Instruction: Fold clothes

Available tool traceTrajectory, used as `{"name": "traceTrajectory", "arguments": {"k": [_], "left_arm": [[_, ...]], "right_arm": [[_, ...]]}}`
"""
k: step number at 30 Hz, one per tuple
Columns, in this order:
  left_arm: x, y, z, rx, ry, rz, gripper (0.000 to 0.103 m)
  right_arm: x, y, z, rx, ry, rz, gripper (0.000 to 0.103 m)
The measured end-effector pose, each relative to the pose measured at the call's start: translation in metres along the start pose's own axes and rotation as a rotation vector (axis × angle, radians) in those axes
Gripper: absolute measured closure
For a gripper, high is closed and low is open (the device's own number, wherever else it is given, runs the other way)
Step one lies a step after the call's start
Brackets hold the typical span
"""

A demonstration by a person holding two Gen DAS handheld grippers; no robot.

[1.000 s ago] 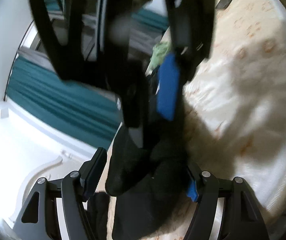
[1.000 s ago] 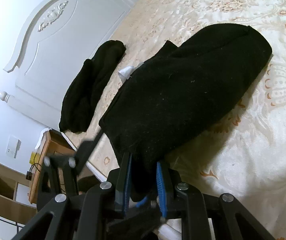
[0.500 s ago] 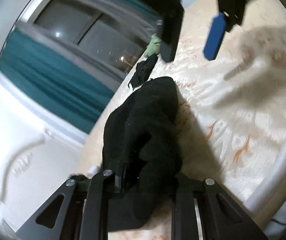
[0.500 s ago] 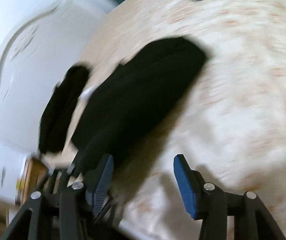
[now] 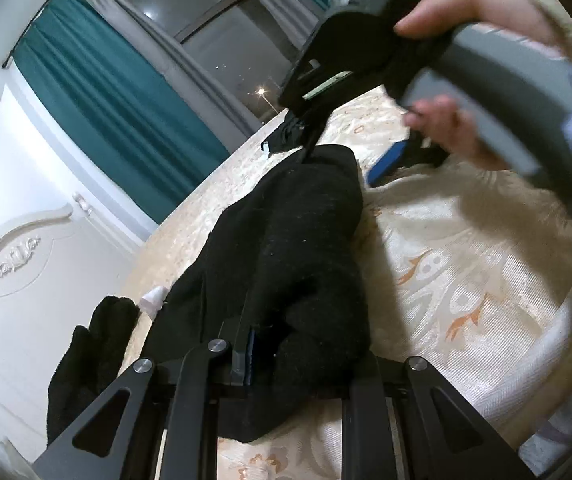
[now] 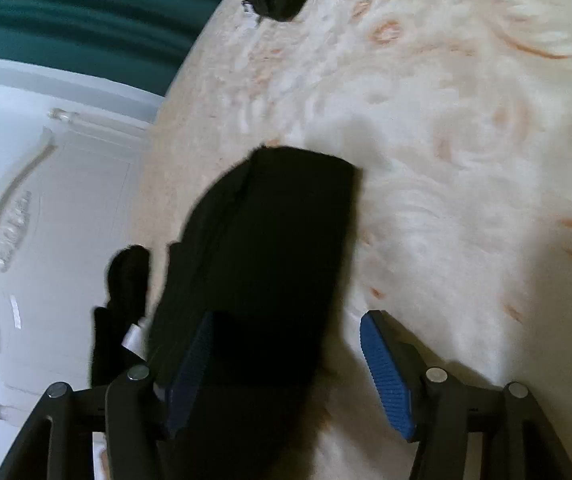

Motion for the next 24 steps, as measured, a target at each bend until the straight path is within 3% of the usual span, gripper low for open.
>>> {"name": "traceTrajectory", "arguments": {"k": [2, 6, 9, 13, 16, 20, 24], "left_arm": [[-0.002, -0.005, -0.003, 0.011, -0.009, 0.001, 0.084], [-0.005, -0.004, -0.007, 0.074, -0.075, -0.015, 0.085], [-0.007, -0.007, -0.007, 0.14, -0.135, -0.019, 0.086], [-0.013, -0.023, -0.007, 0.265, -0.259, -0.018, 0.086], [-0.015, -0.034, -0.004, 0.295, -0.325, -0.015, 0.086], [-0.012, -0.039, -0.009, 0.334, -0.408, -0.032, 0.086], [-0.01, -0.045, -0.015, 0.359, -0.459, -0.038, 0.086]], "right_arm": [[-0.005, 0.007, -0.001, -0.018, 0.001, -0.012, 0.042], [-0.012, 0.016, -0.002, -0.044, -0.021, -0.032, 0.065], [-0.012, 0.004, 0.003, -0.056, -0.016, -0.016, 0.074], [-0.001, -0.027, -0.008, 0.054, -0.094, 0.058, 0.076], [0.005, -0.047, -0.015, 0.124, -0.138, 0.096, 0.075], [0.008, -0.068, 0.0, 0.108, -0.094, 0.059, 0.063], [0.017, -0.077, 0.019, 0.03, -0.038, 0.045, 0.051]]}}
Point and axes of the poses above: each gripper's, at about its wrist camera, not at the fingertips, and y roughly the way its jaws point, z to its right, x to its underside, the point moved 2 cm from there along y, roughly the way its jaws point, and after that the axes turned 1 degree about y, right-handed, at the moved point
